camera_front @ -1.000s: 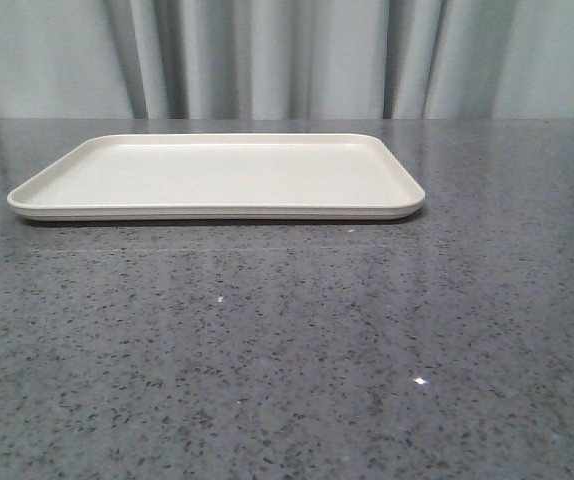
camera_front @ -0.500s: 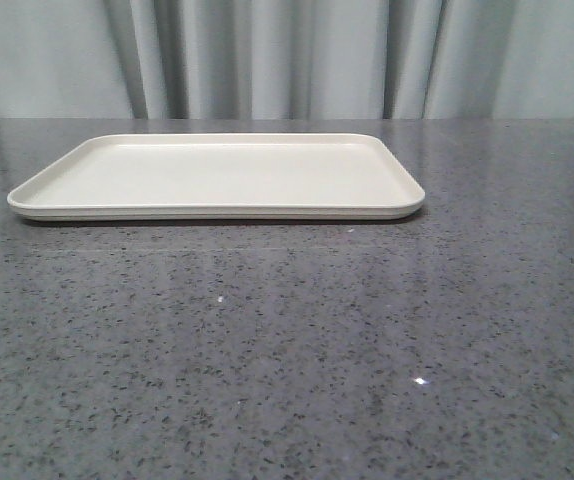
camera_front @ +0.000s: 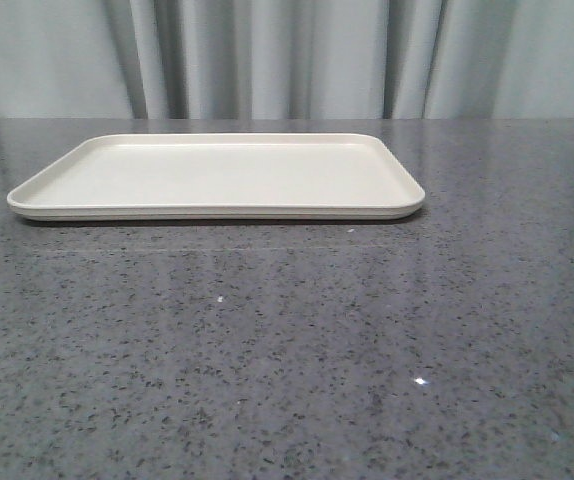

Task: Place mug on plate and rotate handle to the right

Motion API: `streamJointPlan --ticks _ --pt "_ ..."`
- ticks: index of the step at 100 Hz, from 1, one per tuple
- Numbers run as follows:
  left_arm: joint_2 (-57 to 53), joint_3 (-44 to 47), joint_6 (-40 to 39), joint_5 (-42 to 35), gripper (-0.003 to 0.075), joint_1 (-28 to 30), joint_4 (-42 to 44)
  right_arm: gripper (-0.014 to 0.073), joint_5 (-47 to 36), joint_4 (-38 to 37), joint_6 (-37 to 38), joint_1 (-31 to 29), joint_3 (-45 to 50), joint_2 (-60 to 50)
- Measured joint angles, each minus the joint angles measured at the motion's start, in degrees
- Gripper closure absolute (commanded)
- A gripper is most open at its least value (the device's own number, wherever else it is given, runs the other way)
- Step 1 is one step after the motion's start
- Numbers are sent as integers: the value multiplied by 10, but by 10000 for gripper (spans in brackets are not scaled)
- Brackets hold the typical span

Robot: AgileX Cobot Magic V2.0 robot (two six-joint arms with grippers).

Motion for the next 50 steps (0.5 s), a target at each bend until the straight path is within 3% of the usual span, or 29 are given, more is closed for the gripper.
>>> streamJointPlan --ticks 50 --pt "102 7 8 -7 30 0 12 -24 1 0 0 0 0 0"
